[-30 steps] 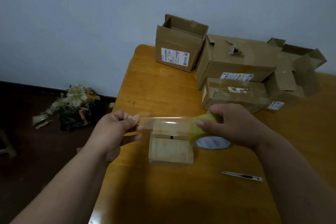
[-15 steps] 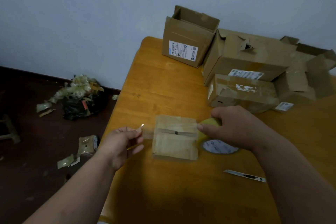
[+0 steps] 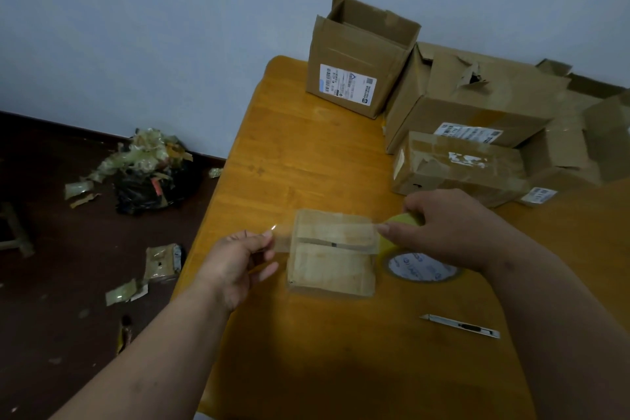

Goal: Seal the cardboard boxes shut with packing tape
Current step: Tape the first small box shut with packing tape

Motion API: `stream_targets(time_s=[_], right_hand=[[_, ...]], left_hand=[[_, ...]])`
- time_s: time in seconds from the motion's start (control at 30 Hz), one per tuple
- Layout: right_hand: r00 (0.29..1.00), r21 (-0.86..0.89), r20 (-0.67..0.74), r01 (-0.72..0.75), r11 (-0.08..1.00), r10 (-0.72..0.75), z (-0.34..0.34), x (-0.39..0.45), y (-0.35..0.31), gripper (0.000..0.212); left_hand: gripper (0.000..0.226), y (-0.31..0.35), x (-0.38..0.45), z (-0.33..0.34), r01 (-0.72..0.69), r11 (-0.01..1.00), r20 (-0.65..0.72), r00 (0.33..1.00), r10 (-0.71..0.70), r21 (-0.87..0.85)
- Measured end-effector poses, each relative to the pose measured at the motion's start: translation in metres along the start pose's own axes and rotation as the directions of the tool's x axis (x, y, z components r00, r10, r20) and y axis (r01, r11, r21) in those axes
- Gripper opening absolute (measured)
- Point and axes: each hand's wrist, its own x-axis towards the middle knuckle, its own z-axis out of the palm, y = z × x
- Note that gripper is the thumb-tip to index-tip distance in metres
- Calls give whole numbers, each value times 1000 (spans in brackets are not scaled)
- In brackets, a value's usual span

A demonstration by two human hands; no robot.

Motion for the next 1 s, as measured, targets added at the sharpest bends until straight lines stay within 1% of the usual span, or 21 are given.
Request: stream_targets(time_s=[0.2, 0.33, 0.47, 0.53, 0.63, 0.7, 0.8, 0.83, 0.87, 0.9, 0.93, 0.97, 1.0], right_hand=[[999, 24, 32, -28, 999, 27, 11, 3, 5, 40], [999, 16, 39, -22, 1000, 21, 15, 5, 9, 41], [997, 5, 63, -33, 999, 33, 18, 6, 12, 38], [997, -22, 74, -31, 999, 32, 20, 7, 12, 38], [996, -63, 78, -30, 998, 35, 24, 8, 13, 38], [996, -79, 74, -34, 996, 40, 25, 8, 13, 38], [996, -100, 78, -34, 994, 42, 27, 8, 15, 39], [996, -96, 78, -29, 995, 36, 28, 9, 16, 39], [997, -92, 75, -23, 996, 29, 29, 9, 17, 39], [997, -89, 70, -16, 996, 22, 31, 9, 18, 38], [998, -87, 64, -11, 996, 17, 31, 9, 18, 38], [998, -84, 57, -8, 996, 12, 32, 10, 18, 38], [999, -80, 50, -5, 997, 9, 32, 10, 18, 38]], left_hand=[[21, -10, 5, 0, 24, 999, -33, 999, -23, 33], [14, -16, 6, 1, 30, 997, -31, 999, -28, 67], [12, -23, 6, 5, 43, 994, -72, 997, -36, 101], [16, -27, 5, 9, 22, 989, -101, 995, -8, 145], [20, -32, 1, 17, -40, 976, -154, 985, 74, 213], [24, -34, 0, 20, -72, 955, -195, 972, 132, 287], [35, -40, 1, 17, -31, 904, -249, 957, 150, 426], [36, -42, 1, 15, -35, 882, -257, 950, 176, 471], [35, -42, 0, 14, -79, 845, -255, 935, 246, 529], [32, -42, -1, 13, -158, 780, -231, 903, 363, 606], [35, -39, -5, 13, -268, 679, -174, 844, 508, 683], [42, -35, -10, 16, -391, 546, -70, 764, 642, 741], [50, -28, -17, 22, -487, 404, 70, 700, 710, 774]])
